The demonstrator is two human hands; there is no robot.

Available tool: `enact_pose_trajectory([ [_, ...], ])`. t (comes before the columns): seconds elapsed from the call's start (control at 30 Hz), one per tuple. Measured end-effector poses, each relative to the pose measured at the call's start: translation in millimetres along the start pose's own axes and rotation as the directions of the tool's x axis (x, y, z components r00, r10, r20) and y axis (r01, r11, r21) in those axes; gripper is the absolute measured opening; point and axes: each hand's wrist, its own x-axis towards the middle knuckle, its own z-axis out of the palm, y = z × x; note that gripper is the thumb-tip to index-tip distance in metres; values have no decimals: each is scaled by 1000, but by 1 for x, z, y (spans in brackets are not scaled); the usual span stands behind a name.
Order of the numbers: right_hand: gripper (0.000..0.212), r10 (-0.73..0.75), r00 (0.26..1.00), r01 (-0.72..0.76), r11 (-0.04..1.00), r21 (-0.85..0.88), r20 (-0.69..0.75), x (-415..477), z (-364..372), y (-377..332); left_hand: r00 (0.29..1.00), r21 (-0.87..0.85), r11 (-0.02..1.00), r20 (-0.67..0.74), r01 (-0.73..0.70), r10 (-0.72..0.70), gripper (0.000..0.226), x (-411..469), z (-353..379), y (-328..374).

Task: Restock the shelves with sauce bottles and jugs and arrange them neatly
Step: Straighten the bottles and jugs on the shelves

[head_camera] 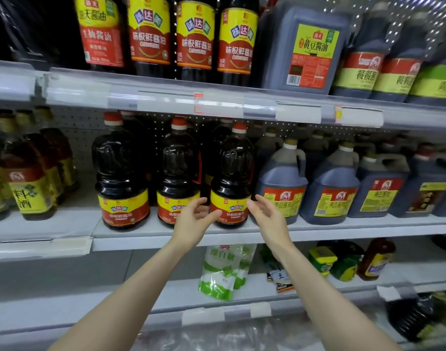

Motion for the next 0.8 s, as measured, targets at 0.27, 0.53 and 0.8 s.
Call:
enact_pose_trajectory([
  [0.27, 54, -19, 977, 6, 998, 61, 214, 41, -23, 27, 995, -28, 998, -82, 53, -56, 75, 16, 45, -10],
  [0.53, 69, -35, 951, 8, 996, 90, 306, 72, -10, 51, 998, -48, 999, -57, 17, -20, 81, 31, 62, -26],
  [0.8, 80, -36, 957, 25, 999, 42, 289, 80, -3, 62, 998, -75, 996, -32, -48, 46, 72, 46, 66, -45],
])
